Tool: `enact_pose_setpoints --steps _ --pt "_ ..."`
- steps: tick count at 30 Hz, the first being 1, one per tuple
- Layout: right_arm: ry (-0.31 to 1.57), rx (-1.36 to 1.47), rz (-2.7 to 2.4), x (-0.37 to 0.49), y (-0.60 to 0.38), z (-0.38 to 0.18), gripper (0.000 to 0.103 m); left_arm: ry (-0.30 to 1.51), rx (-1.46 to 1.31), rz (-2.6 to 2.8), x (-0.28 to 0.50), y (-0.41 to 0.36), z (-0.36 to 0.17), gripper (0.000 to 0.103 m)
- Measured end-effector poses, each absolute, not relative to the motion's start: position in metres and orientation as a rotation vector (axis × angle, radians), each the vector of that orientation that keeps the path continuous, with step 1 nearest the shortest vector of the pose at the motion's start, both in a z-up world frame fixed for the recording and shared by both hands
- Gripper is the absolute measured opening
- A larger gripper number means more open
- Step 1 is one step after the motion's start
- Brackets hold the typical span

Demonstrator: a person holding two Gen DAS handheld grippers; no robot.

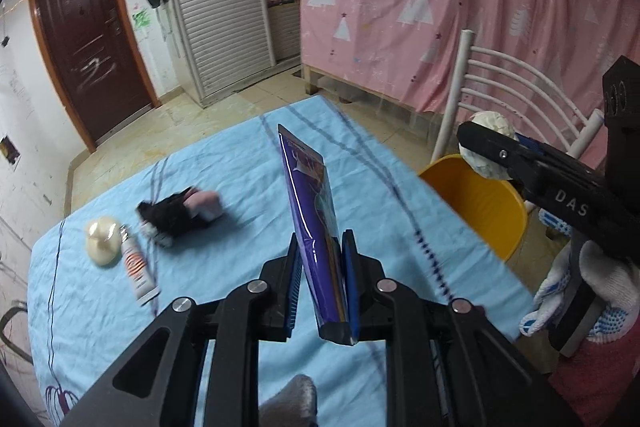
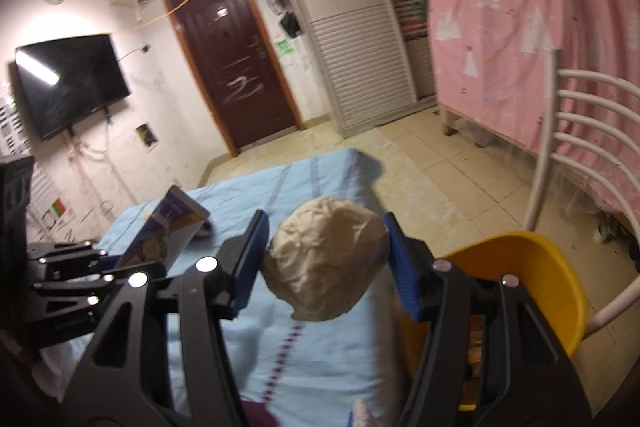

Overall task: Collect trash
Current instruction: 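Carry the toothpaste box and paper ball to the yellow bucket and release them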

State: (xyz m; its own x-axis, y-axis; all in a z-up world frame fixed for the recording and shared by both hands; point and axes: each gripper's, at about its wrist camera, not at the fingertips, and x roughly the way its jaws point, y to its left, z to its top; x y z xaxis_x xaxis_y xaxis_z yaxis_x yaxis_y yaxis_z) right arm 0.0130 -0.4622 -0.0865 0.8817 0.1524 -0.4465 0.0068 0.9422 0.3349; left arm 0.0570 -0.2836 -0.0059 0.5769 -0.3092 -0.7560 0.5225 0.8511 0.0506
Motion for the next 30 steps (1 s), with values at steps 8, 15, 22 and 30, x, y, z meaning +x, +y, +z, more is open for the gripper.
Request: enact_pose_setpoints --steps 8,15,22,30 --pt "0.487 0.404 -0.024 0.008 -0.520 -0.096 0.056 0.811 0.321 -0.587 0.059 -0.355 0.001 0.010" --pt "0.494 0.465 -0.094 0.004 -0.561 -0.109 0.056 0.847 0.354 -0.690 0.061 -0.425 -0.009 0.010" --pt "0.481 0.532 -0.137 0.001 -0.588 -0.118 0.056 0.887 0.360 -0.711 0.065 -0.463 -0.024 0.010" --pt "0.439 0.584 -0.174 -0.007 -0.604 -0.118 0.072 0.952 0.302 -0.718 0.074 -0.480 -0.039 0.035"
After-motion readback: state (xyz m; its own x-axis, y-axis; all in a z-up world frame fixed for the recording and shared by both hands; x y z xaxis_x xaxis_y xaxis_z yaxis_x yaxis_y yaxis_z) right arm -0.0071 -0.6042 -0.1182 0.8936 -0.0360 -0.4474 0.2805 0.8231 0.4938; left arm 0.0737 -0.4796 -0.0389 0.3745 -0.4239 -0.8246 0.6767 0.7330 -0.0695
